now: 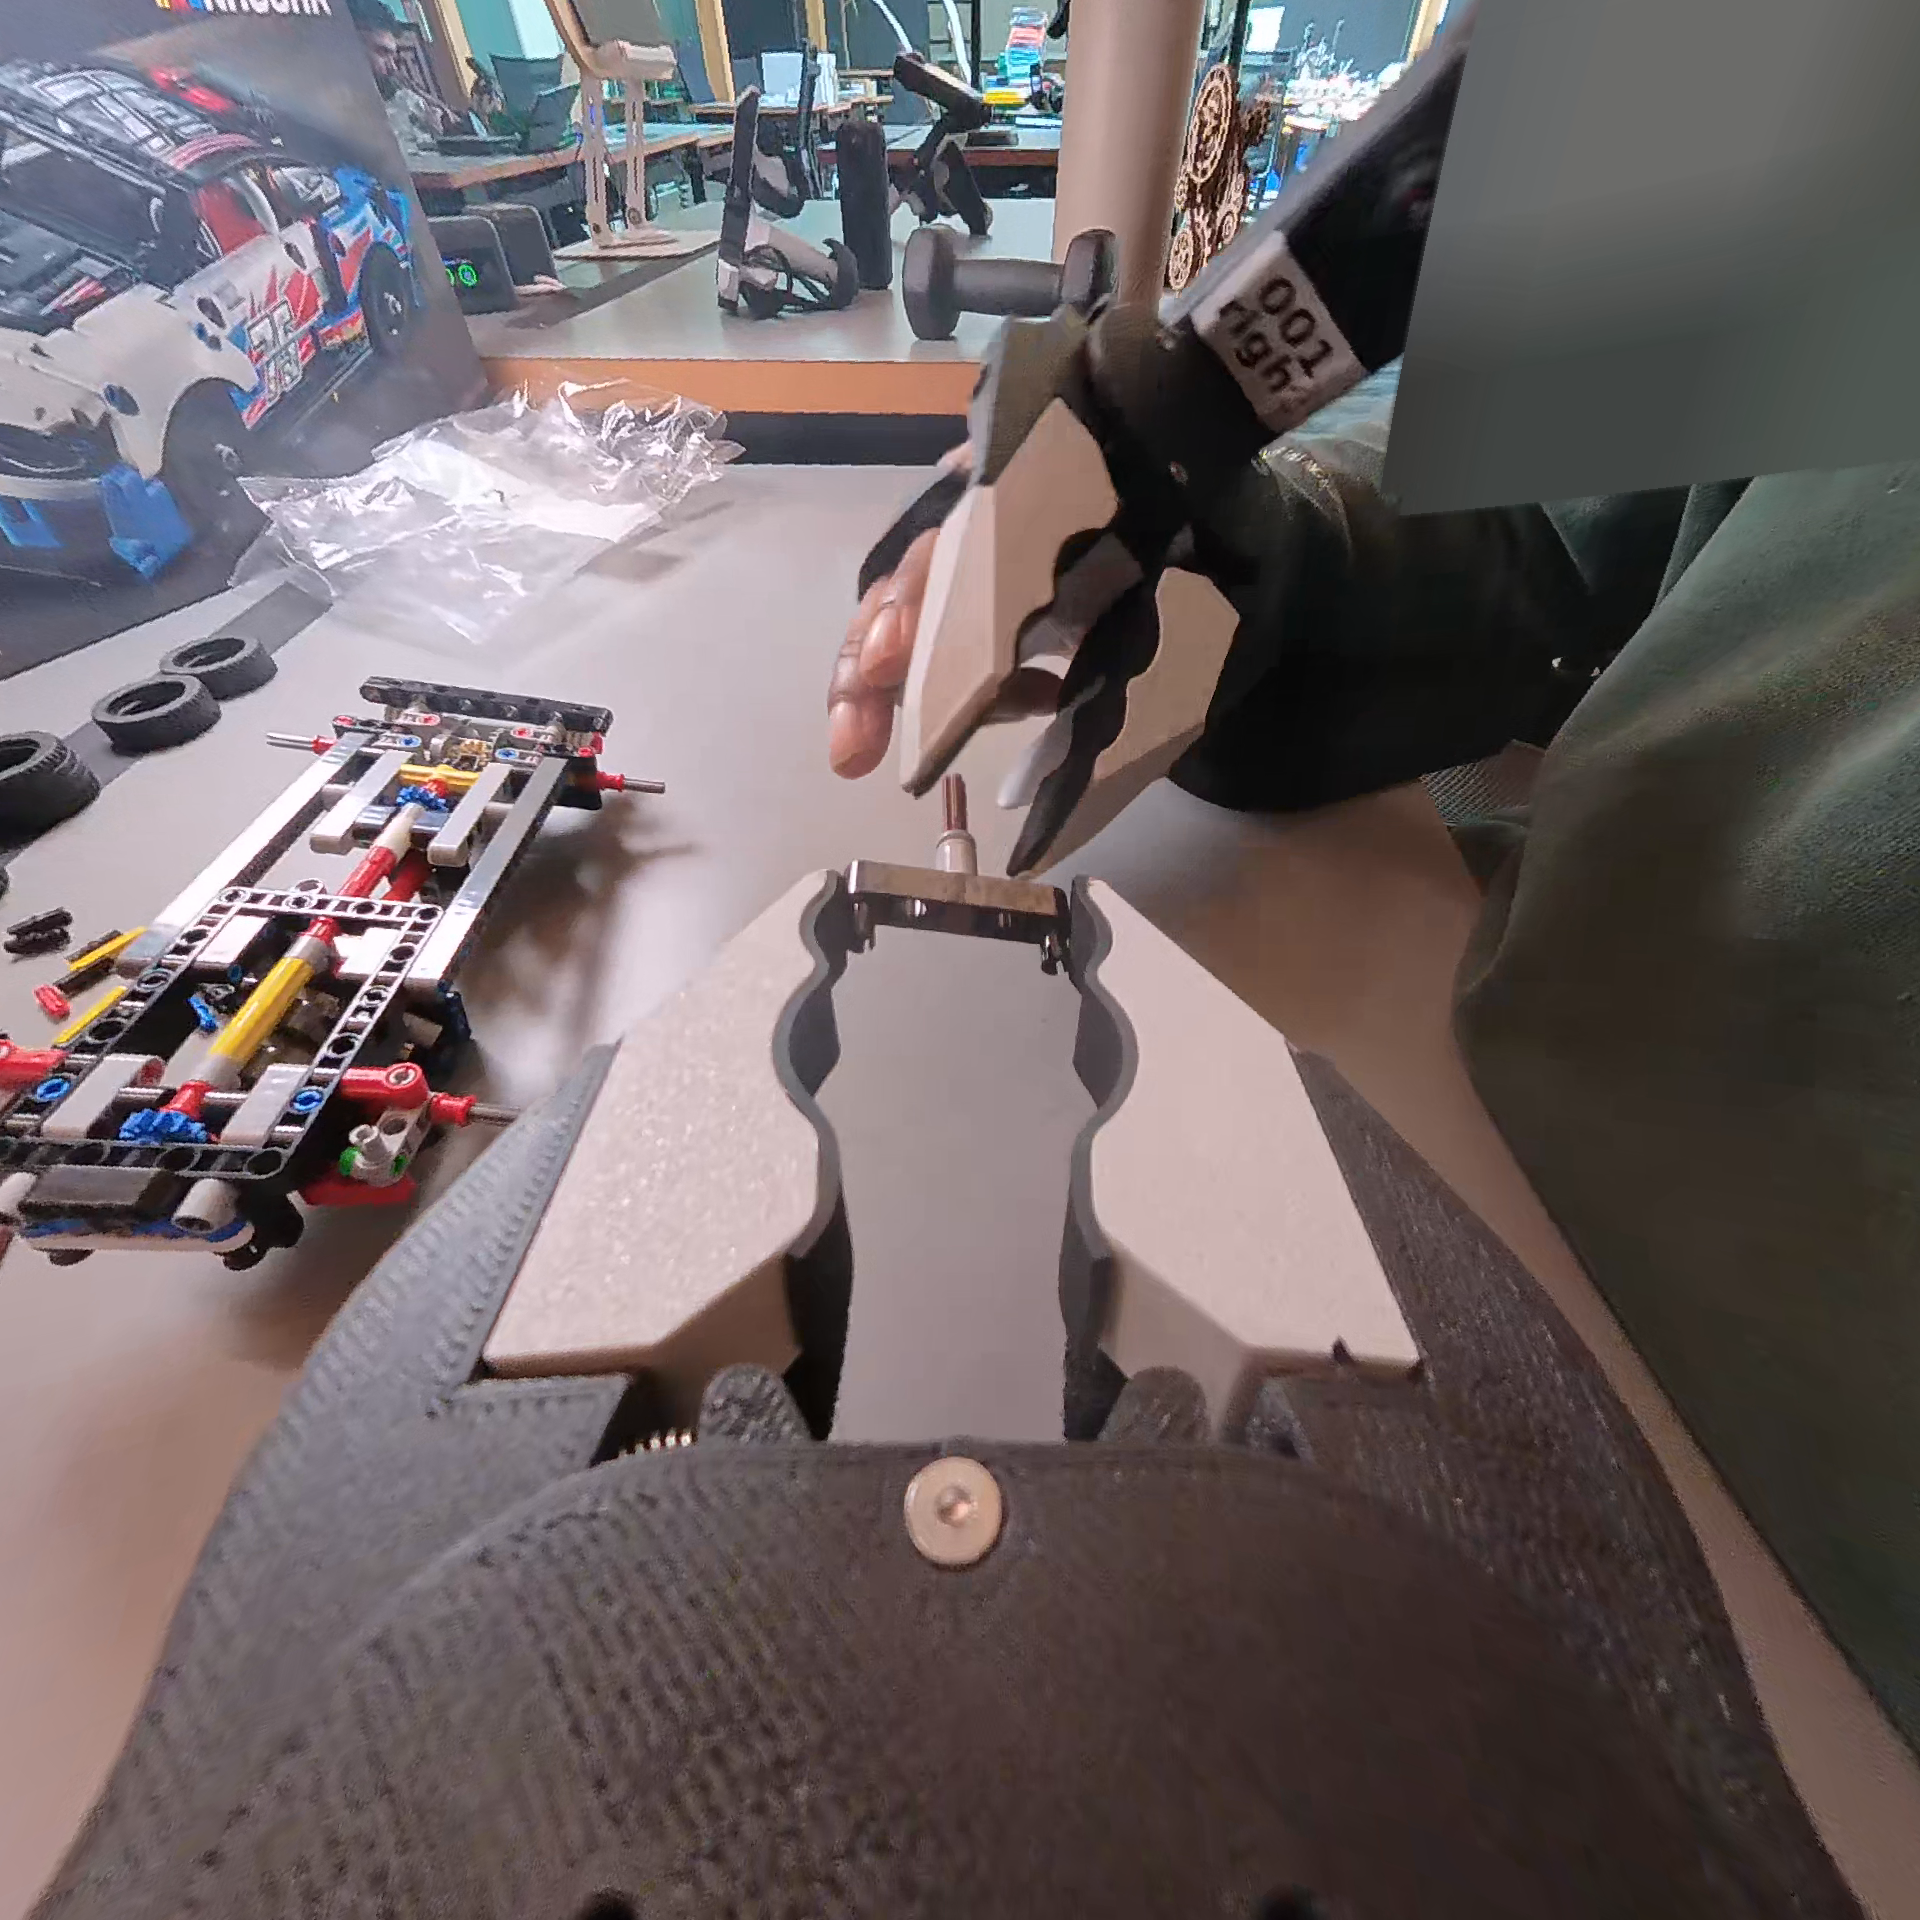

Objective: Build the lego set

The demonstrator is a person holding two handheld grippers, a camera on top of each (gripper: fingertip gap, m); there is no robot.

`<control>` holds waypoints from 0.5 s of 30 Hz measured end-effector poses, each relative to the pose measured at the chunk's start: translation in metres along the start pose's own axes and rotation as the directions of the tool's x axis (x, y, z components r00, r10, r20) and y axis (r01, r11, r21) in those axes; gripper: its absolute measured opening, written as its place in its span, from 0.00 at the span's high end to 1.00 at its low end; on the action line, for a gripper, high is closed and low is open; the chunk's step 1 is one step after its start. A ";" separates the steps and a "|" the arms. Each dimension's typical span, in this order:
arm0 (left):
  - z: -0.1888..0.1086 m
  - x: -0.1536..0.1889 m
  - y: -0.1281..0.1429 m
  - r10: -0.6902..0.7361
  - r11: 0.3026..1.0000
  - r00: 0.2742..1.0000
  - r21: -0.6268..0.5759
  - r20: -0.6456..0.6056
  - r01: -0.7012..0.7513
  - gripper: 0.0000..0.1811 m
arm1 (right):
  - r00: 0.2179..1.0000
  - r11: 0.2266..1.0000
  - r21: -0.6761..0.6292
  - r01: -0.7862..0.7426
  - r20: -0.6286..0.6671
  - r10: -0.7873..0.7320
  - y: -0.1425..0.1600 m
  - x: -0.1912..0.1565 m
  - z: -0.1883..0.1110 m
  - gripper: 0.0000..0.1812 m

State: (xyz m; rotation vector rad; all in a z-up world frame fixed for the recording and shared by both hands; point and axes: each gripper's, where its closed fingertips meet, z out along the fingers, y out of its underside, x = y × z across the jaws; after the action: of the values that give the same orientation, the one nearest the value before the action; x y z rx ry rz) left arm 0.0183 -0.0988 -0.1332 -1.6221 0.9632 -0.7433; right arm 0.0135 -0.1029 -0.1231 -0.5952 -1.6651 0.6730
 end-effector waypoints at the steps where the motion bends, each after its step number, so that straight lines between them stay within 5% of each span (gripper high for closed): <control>1: 0.000 0.001 -0.001 0.008 1.000 1.000 0.007 -0.003 -0.008 0.77 | 0.995 0.995 0.015 -0.100 0.032 0.099 0.000 0.000 -0.001 0.89; 6: 0.002 0.007 -0.001 0.028 1.000 0.999 0.007 -0.028 -0.028 0.77 | 0.924 0.928 0.056 -0.369 0.130 0.359 -0.003 -0.001 -0.001 0.91; 15: 0.007 0.014 0.001 0.016 1.000 0.998 0.004 -0.061 -0.015 0.77 | 0.945 0.952 0.028 -0.305 0.135 0.299 0.000 -0.012 0.004 0.96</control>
State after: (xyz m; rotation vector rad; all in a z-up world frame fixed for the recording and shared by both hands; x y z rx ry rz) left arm 0.0306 -0.1084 -0.1360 -1.5953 1.0164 -0.7871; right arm 0.0115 -0.1115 -0.1317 -0.7959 -1.6875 0.9890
